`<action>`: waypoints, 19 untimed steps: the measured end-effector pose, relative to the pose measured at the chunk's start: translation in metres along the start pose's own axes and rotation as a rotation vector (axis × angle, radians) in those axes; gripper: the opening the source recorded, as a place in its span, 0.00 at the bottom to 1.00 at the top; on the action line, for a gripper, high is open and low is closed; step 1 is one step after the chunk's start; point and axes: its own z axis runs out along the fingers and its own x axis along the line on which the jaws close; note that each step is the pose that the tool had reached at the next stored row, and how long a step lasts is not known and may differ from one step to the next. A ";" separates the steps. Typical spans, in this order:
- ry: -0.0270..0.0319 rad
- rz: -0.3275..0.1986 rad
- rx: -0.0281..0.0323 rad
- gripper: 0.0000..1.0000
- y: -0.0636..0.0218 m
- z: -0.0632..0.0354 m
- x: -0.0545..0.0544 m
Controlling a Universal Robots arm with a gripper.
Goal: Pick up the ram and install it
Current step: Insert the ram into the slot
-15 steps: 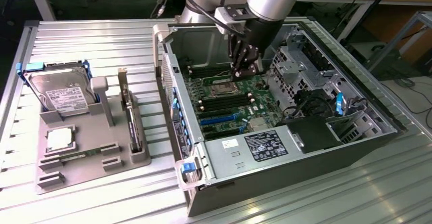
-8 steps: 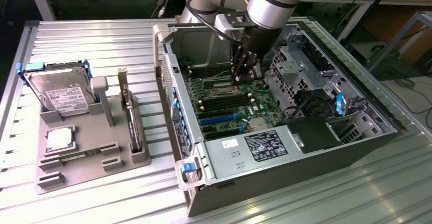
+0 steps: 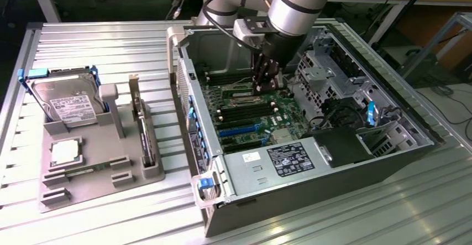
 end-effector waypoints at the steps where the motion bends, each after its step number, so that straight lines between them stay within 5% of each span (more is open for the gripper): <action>1: 0.0009 -0.008 0.0017 0.14 0.0000 0.0007 0.000; 5: 0.0068 -0.050 0.0060 0.14 -0.0011 0.0057 0.000; 19: 0.0074 -0.049 0.0061 0.14 -0.0147 0.0338 0.002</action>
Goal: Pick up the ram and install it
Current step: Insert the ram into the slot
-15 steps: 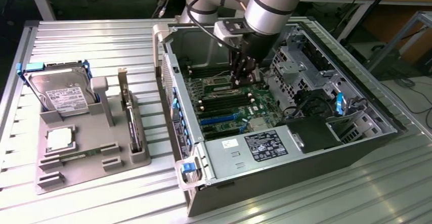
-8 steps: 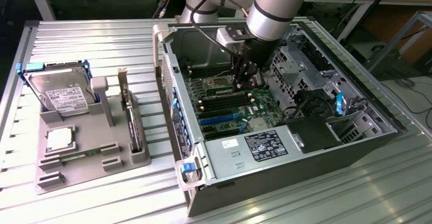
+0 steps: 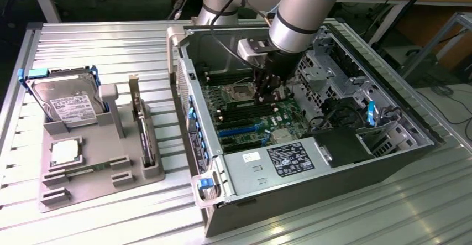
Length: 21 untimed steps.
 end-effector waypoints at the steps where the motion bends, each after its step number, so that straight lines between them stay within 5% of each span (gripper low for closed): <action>1: 0.0001 0.000 0.0000 0.14 0.0000 0.0001 0.000; 7: 0.0009 0.000 -0.0001 0.14 -0.0007 0.0163 0.001; 21: 0.0009 0.000 0.0000 0.14 -0.0009 0.0220 0.003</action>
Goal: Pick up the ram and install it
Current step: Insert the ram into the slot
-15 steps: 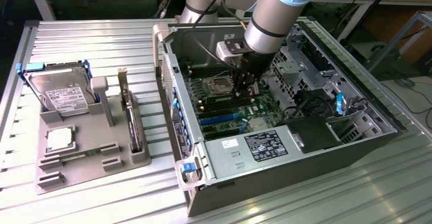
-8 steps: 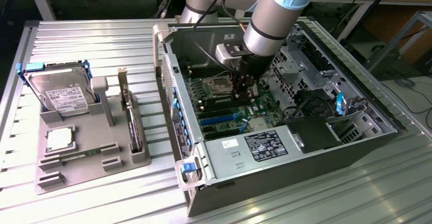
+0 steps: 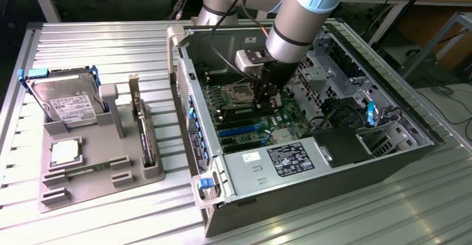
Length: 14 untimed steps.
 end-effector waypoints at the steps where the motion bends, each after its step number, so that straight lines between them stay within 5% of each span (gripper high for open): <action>1: 0.0000 0.000 0.0000 0.14 0.0000 0.0000 0.000; 14: 0.0004 0.000 -0.0001 0.14 -0.0001 0.0032 0.002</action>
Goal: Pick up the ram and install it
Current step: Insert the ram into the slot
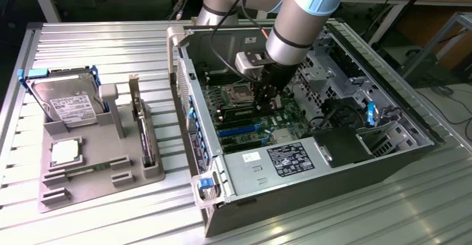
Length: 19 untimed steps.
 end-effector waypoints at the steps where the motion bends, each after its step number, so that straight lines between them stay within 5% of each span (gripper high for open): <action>1: 0.0001 0.000 0.0001 0.14 0.0000 0.0006 0.000; 6: 0.0016 0.000 -0.0001 0.14 -0.0001 0.0019 0.000; 9: 0.0089 0.000 -0.0005 0.14 -0.0001 0.0035 0.000; 12: 0.0089 0.000 -0.0004 0.21 -0.0001 0.0036 0.000; 19: 0.0089 0.000 -0.0004 0.21 -0.0001 0.0036 0.000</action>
